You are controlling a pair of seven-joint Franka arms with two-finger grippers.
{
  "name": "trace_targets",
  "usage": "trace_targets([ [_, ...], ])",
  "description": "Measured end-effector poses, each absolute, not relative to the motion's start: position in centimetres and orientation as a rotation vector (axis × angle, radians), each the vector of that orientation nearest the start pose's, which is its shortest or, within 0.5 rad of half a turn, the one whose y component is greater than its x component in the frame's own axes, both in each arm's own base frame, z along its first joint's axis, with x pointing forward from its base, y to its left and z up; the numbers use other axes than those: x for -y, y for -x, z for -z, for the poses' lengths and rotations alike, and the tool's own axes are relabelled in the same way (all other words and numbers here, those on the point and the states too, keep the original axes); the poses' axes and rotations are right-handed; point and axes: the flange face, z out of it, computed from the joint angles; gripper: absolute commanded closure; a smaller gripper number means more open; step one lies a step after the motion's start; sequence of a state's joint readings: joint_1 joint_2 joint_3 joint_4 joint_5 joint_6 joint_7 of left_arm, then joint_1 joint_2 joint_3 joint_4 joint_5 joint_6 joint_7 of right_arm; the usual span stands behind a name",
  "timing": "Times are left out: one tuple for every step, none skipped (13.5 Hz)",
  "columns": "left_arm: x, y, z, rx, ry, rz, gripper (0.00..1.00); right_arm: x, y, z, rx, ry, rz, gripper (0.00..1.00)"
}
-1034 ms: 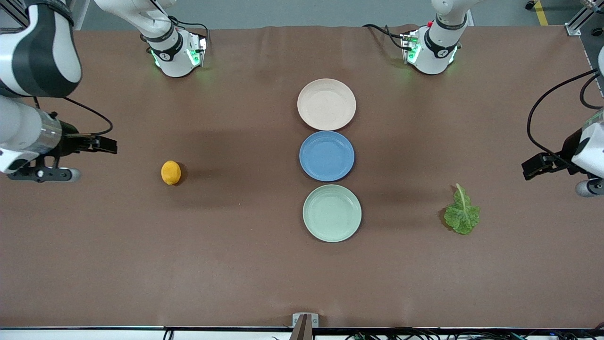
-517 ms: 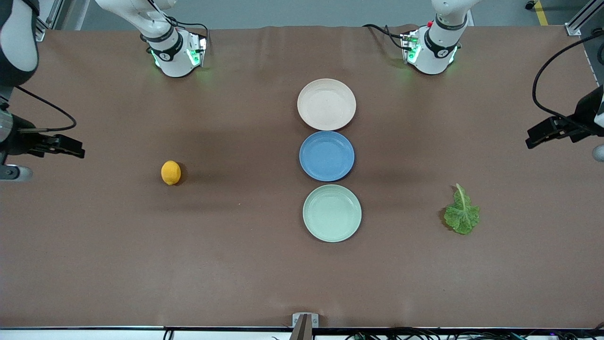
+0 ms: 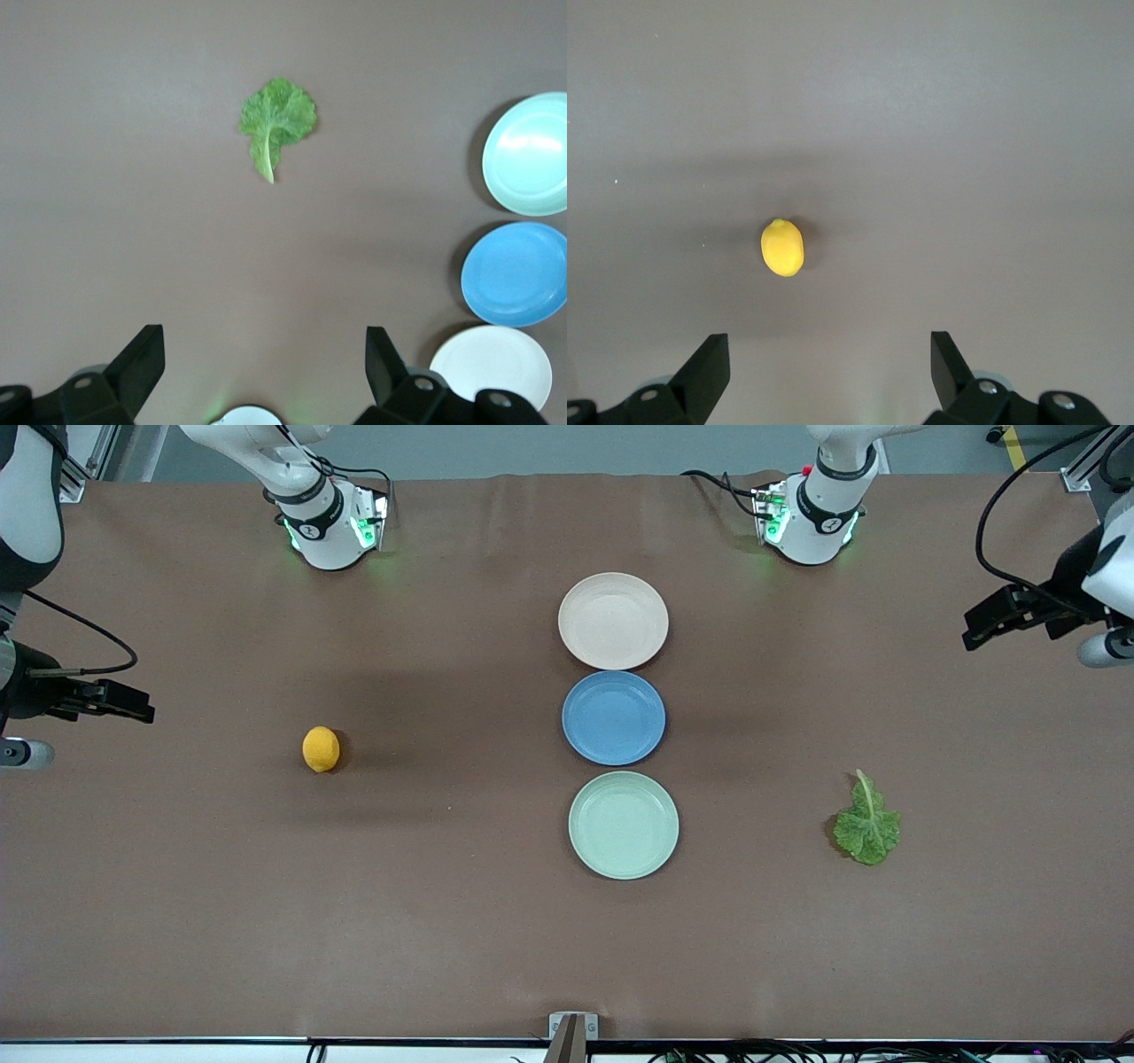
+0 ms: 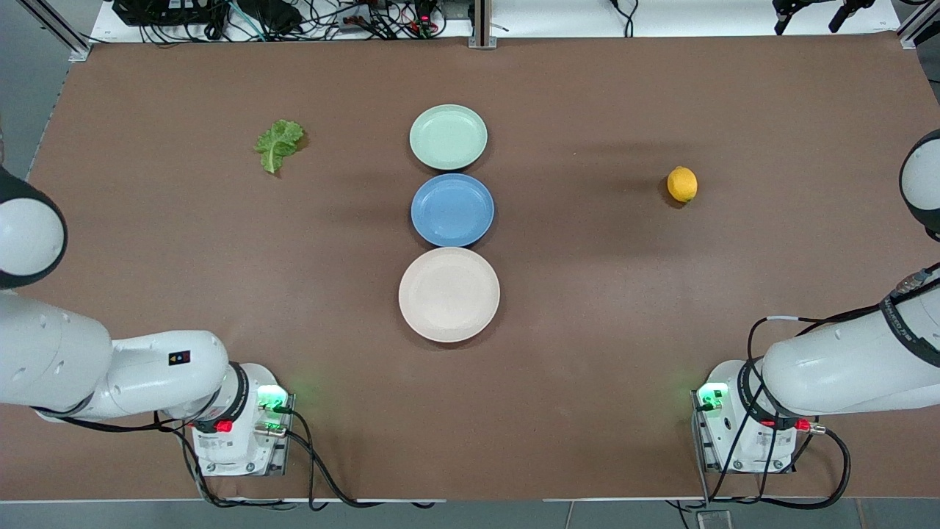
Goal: Pick lemon and lettuce from plates
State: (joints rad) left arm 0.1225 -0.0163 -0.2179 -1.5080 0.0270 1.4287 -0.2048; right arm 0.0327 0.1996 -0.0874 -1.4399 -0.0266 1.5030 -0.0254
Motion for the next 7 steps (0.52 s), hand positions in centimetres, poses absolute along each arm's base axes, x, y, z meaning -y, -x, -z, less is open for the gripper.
trace_targets([
  [5.1, -52.5, -65.0, 0.170, 3.095, -0.097, 0.00, 3.2, -60.4, -56.3, -0.047, 3.171, -0.229, 0.00],
  [5.3, -52.0, -64.9, 0.163, 3.095, -0.101, 0.00, 3.3, -60.4, -56.0, -0.051, 3.170, -0.241, 0.00],
  [5.6, -51.6, -64.8, 0.157, 3.101, -0.104, 0.00, 3.4, -60.3, -55.8, -0.054, 3.169, -0.250, 0.00],
  [5.9, -51.3, -64.6, 0.153, 3.120, -0.115, 0.00, 3.5, -60.2, -55.7, -0.057, 3.168, -0.255, 0.00],
  [6.1, -51.2, -64.3, 0.151, 3.134, -0.123, 0.00, 3.7, -59.8, -55.9, -0.061, 3.167, -0.257, 0.00],
  [6.1, -51.3, -64.1, 0.150, 3.138, -0.120, 0.00, 3.9, -59.2, -56.3, -0.066, 3.165, -0.253, 0.00],
  [6.1, -51.3, -64.1, 0.150, 3.139, -0.114, 0.00, 4.0, -58.5, -56.7, -0.068, 3.163, -0.248, 0.00],
])
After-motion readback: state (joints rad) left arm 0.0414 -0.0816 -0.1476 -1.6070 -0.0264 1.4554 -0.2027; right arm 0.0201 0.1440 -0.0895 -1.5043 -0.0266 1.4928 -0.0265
